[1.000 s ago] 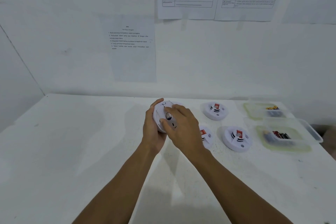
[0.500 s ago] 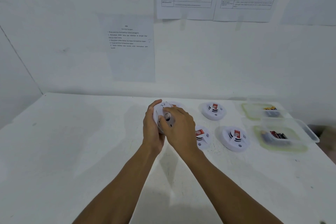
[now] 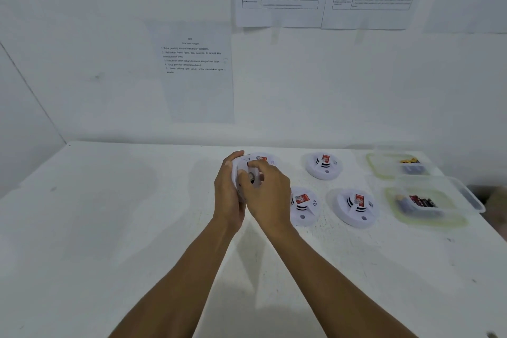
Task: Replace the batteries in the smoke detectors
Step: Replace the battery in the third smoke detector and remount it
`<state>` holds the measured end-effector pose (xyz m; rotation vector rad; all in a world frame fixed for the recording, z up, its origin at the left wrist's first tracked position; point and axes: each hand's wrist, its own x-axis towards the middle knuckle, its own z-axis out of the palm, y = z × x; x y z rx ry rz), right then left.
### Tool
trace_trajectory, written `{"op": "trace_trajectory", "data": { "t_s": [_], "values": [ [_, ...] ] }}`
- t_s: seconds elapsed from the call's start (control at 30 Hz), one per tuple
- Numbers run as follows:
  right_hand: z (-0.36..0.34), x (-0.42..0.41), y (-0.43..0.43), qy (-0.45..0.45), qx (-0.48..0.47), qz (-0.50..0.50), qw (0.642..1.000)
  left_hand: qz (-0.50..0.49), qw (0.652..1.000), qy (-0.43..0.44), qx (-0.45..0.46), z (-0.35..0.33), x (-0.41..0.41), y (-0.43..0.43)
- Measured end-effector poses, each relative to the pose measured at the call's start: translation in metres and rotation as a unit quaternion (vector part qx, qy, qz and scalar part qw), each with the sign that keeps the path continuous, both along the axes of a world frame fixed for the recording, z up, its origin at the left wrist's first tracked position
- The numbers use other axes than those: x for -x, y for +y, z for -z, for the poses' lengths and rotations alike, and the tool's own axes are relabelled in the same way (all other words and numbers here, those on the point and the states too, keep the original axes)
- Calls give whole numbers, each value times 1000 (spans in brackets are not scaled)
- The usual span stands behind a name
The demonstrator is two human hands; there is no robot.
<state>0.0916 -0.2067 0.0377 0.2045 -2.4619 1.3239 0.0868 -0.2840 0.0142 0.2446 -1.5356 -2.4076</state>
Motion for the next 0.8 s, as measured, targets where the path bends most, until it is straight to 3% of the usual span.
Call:
{"op": "trace_trajectory", "data": {
  "t_s": [0.13, 0.23, 0.37, 0.53, 0.63, 0.8],
  "values": [
    [-2, 5, 6, -26, 40, -37, 998, 20, 998, 7, 59, -9, 0, -7],
    [-6, 13, 13, -98, 113, -62, 987, 30, 992, -14, 120, -14, -2, -7],
    [-2, 18, 26, -208, 263, -108, 936, 43, 989, -15, 137, -10, -1, -12],
    [11, 20, 46, -231, 411, -156, 868, 51, 985, -5, 163, 4, -4, -27],
    [16, 23, 55, -210, 373, -175, 887, 94, 982, 7, 161, 8, -13, -32],
    [23, 23, 69, -144, 199, -207, 947, 61, 978, 26, 199, 7, -16, -34]
  ]
}}
